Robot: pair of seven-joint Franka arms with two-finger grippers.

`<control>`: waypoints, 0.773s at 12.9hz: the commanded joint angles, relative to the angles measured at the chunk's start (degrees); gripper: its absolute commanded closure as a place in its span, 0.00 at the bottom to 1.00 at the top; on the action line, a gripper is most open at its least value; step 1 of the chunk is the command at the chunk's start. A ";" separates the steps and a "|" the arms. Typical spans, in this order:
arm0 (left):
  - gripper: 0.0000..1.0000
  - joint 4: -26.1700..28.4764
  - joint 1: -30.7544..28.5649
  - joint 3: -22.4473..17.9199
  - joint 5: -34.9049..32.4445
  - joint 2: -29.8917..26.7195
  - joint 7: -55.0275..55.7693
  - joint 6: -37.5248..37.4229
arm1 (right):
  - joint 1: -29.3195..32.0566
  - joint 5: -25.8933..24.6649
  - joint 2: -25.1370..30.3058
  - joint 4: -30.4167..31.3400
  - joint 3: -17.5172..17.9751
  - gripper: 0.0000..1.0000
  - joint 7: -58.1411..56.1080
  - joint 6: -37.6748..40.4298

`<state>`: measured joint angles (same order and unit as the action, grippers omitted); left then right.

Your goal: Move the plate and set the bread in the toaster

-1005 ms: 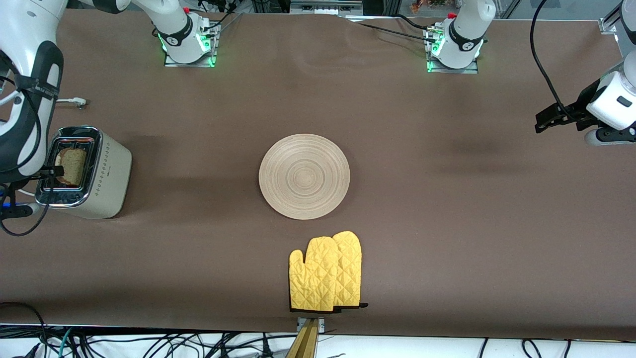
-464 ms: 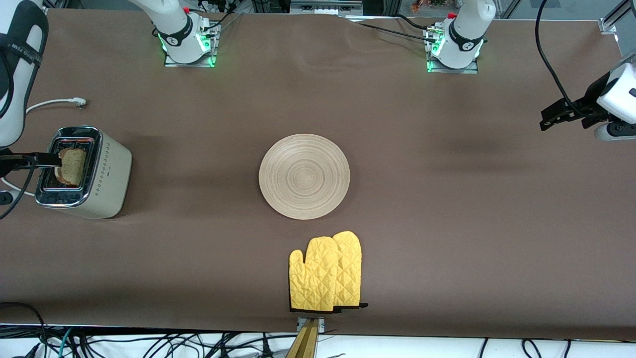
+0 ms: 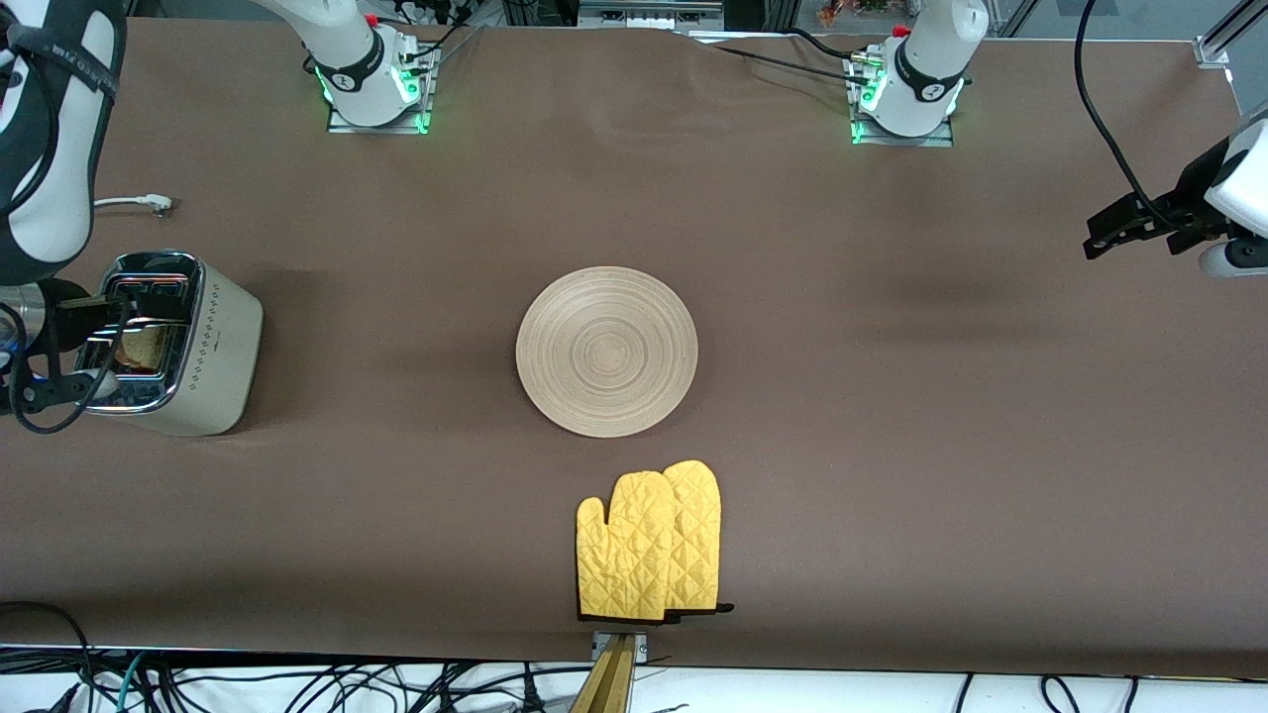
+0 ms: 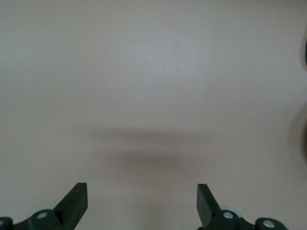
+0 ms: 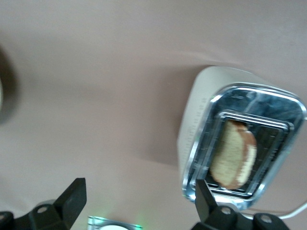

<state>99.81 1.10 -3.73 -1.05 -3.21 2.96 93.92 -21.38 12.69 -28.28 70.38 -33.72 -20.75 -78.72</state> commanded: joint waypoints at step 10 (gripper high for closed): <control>0.00 -3.13 0.21 -5.76 7.46 2.33 -13.18 -3.83 | 20.32 -10.06 21.67 17.16 29.42 0.00 7.22 -14.35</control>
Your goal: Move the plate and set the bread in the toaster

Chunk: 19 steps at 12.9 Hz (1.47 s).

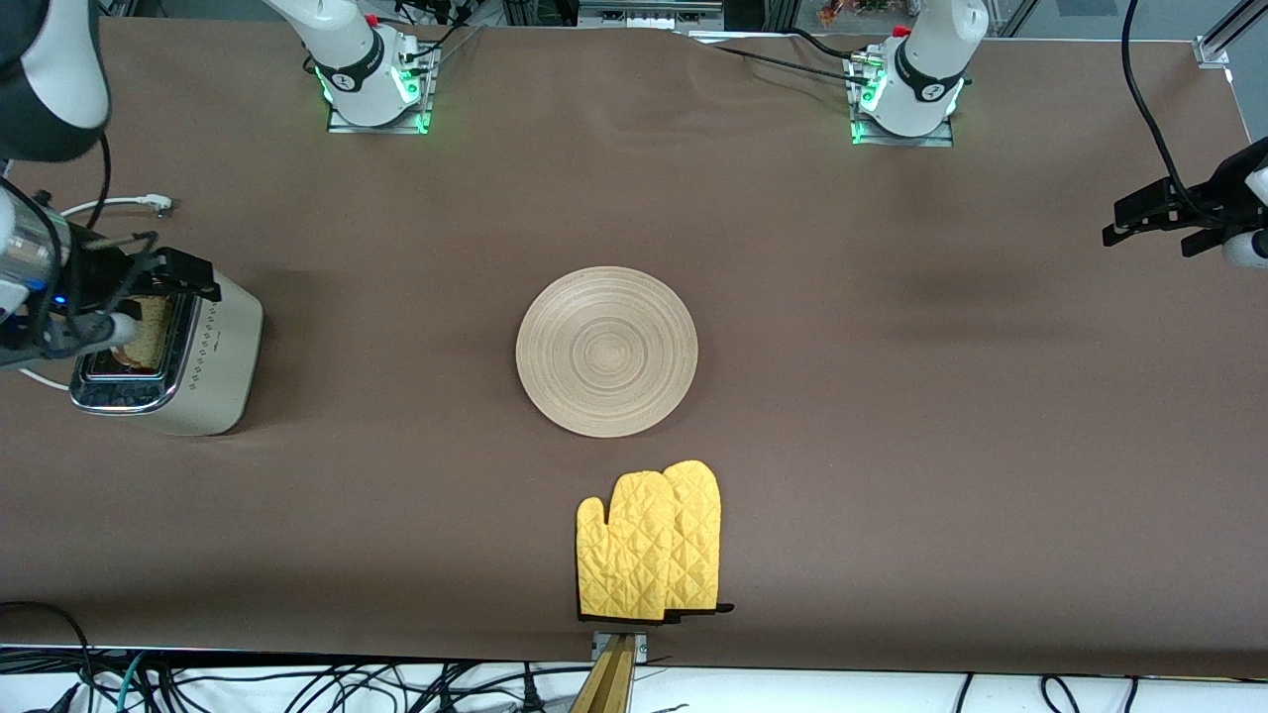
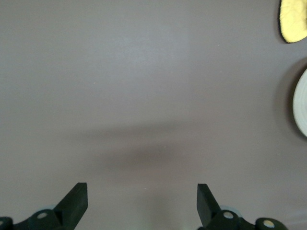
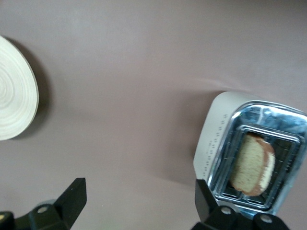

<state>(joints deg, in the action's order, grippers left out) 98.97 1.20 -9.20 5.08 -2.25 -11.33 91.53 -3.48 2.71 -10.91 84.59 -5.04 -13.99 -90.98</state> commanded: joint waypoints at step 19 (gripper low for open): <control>0.00 -1.50 -0.59 4.02 -5.44 0.84 17.66 -1.53 | 3.21 -2.80 6.08 2.42 -1.55 0.00 6.87 2.83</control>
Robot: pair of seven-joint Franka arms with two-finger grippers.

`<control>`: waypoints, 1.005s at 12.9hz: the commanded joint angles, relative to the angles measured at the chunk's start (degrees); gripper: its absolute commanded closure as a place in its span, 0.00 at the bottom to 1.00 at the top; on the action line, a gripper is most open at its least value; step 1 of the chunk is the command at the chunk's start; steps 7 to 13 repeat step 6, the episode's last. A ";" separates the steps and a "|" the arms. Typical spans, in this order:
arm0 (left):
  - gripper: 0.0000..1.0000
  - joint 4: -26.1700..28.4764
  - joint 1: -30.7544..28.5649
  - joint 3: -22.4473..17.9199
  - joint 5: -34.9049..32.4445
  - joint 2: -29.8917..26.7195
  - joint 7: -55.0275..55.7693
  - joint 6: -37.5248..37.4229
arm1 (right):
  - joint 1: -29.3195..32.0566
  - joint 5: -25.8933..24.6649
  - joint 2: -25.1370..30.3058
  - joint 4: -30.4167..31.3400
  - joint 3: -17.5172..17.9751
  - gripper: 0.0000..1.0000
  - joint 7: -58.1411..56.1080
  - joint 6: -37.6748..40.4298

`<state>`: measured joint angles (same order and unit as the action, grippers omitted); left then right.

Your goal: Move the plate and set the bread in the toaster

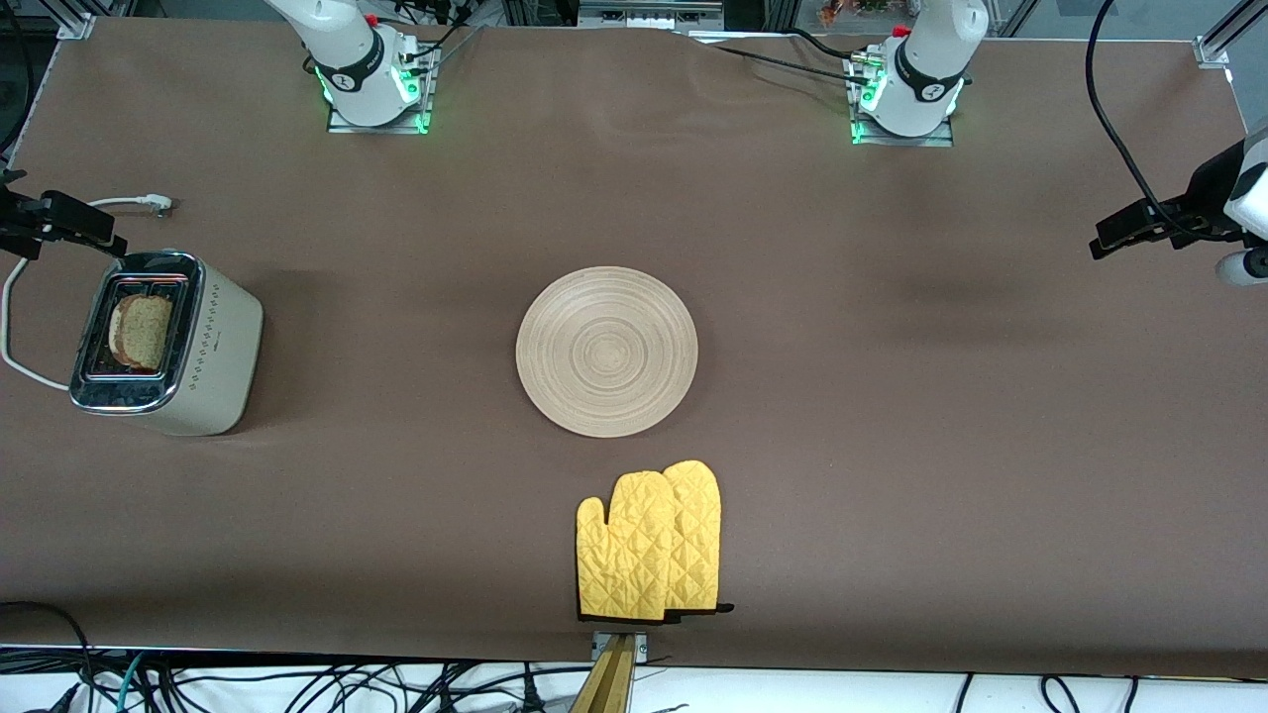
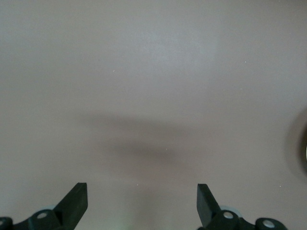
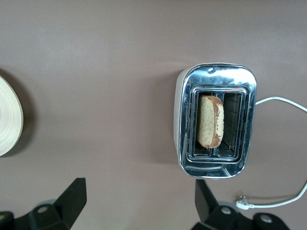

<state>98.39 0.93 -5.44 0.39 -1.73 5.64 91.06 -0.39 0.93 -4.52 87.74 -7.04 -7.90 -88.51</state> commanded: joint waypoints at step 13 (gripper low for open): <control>0.00 -0.74 -0.31 0.25 0.49 0.24 0.86 -0.89 | 0.22 -1.02 -0.49 -0.73 0.27 0.00 0.78 0.27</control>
